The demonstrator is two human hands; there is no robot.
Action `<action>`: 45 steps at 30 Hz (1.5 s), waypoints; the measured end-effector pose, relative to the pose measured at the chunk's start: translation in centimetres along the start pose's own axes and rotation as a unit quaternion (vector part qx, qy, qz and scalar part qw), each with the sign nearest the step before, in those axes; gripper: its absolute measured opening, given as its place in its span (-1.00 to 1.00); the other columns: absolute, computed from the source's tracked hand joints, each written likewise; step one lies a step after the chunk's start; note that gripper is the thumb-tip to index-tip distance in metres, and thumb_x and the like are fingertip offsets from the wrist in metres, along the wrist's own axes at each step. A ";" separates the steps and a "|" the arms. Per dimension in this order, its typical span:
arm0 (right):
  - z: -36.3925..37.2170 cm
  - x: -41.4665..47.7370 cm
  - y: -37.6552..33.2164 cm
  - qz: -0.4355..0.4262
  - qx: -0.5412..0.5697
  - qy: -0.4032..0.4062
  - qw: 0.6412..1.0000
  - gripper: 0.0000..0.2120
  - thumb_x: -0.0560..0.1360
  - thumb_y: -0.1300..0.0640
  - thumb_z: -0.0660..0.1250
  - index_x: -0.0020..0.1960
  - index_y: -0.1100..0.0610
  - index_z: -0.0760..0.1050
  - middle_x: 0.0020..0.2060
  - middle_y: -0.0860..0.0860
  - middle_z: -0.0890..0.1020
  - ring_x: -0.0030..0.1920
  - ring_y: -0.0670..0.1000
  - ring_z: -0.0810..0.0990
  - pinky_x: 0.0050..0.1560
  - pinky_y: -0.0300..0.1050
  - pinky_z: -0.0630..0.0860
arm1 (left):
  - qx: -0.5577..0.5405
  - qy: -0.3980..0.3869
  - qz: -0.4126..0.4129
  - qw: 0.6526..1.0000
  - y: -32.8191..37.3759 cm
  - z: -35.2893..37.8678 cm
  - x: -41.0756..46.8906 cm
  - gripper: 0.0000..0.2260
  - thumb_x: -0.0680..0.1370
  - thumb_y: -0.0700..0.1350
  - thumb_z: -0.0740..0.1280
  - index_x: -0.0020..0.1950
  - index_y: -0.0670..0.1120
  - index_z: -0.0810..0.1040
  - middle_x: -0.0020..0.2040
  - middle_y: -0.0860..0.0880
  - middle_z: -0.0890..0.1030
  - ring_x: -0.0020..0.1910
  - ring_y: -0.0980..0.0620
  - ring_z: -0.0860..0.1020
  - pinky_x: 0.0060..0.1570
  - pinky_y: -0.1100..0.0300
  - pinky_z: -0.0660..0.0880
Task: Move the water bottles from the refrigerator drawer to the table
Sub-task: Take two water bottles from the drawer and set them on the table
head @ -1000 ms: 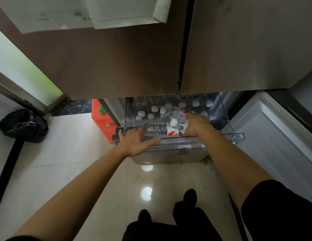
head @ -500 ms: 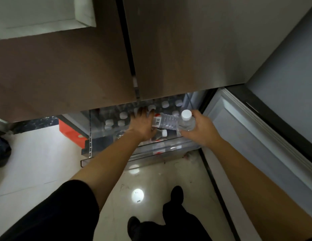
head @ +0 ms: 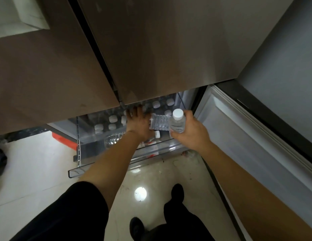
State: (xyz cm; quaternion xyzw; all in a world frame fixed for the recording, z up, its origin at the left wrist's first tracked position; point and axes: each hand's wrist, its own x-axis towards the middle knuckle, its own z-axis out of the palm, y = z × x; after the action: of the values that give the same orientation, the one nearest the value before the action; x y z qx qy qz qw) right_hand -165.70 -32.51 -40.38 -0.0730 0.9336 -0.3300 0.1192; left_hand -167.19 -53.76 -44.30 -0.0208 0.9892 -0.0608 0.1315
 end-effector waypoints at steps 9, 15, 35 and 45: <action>0.5 0.2 -0.6 0.023 -0.030 0.010 0.999 -0.29 0.34 -0.15 0.50 0.36 -0.03 0.24 0.20 0.01 0.55 0.15 0.14 0.57 0.04 0.06 0.54 | -0.266 0.009 -0.261 0.928 -2.4 0.3 -1.3 0.20 0.24 0.49 0.41 0.60 -0.09 -0.11 0.58 -0.27 -0.06 0.54 -0.35 -0.01 0.44 -0.28 0.10; 0.6 0.0 -0.8 0.025 -0.038 0.020 0.999 -0.28 0.34 -0.16 0.50 0.36 -0.04 0.25 0.18 0.01 0.56 0.12 0.12 0.57 0.04 0.06 0.55 | -0.401 -0.065 -0.277 0.871 -1.4 -0.8 -0.3 0.18 0.29 0.38 0.48 0.60 -0.01 -0.21 0.59 -0.23 -0.04 0.53 -0.30 0.13 0.47 -0.14 0.24; 0.9 -0.3 -0.8 0.066 0.003 0.073 0.995 -0.34 0.37 -0.14 0.51 0.35 0.03 0.31 0.16 0.02 0.59 0.12 0.11 0.58 0.04 -0.02 0.49 | -0.849 -0.051 -0.273 0.450 3.7 -3.4 -0.9 -0.27 0.34 -0.15 0.59 0.41 -0.01 0.30 0.12 -0.11 0.65 -0.02 -0.09 0.69 -0.13 0.04 0.65; 0.5 -1.4 -2.3 0.057 -0.004 0.071 0.996 -0.33 0.38 -0.17 0.50 0.36 0.00 0.30 0.16 0.04 0.62 0.13 0.15 0.61 0.03 0.03 0.53 | -0.787 0.145 -0.270 0.536 3.0 -4.3 -4.9 -0.46 0.37 -0.25 0.55 0.29 -0.11 0.44 0.11 -0.09 0.63 0.08 -0.05 0.63 0.14 0.01 0.57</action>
State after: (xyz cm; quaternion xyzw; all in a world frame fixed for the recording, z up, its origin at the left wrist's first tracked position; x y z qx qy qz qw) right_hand -164.08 -34.27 -39.07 0.0037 0.9438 -0.3228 0.0706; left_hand -163.71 -50.01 -39.31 -0.3724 0.5917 0.7070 -0.1060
